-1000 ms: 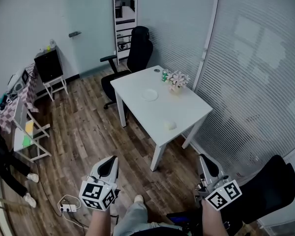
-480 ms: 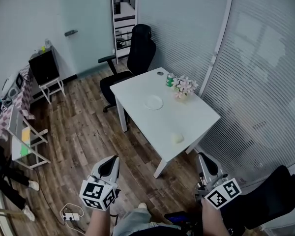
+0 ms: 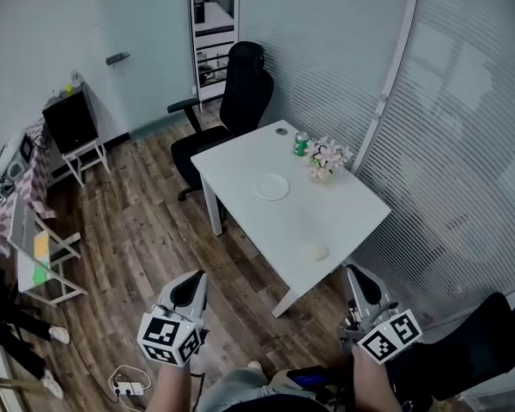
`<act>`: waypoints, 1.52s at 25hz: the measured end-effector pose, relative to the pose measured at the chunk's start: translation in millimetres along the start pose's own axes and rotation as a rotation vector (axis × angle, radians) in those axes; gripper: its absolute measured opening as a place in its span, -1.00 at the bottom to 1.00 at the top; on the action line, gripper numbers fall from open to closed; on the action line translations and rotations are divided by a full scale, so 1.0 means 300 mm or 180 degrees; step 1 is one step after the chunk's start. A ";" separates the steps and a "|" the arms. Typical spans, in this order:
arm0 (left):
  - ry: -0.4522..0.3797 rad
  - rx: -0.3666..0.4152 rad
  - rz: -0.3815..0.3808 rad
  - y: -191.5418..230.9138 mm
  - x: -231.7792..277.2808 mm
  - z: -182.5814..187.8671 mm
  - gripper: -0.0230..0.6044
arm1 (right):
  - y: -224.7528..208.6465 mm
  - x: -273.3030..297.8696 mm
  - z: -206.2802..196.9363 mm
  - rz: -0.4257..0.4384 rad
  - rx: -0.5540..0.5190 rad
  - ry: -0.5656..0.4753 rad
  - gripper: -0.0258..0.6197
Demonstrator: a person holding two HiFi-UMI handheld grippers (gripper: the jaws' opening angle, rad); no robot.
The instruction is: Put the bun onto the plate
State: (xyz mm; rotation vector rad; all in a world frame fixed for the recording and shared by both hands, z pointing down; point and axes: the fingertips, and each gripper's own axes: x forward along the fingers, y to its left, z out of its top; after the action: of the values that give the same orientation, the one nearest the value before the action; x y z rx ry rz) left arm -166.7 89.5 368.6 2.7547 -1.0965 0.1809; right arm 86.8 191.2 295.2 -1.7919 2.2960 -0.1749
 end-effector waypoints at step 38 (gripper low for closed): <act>0.0050 -0.0103 0.0086 0.121 0.155 -0.039 -0.92 | -0.163 0.108 -0.057 -0.0180 0.0000 0.0107 -0.90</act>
State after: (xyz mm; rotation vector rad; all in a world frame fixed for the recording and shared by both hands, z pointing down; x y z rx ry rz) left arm -158.7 34.8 392.3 2.7065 -1.1228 0.1863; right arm 121.1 146.8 319.8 -1.8687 2.2691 -0.2160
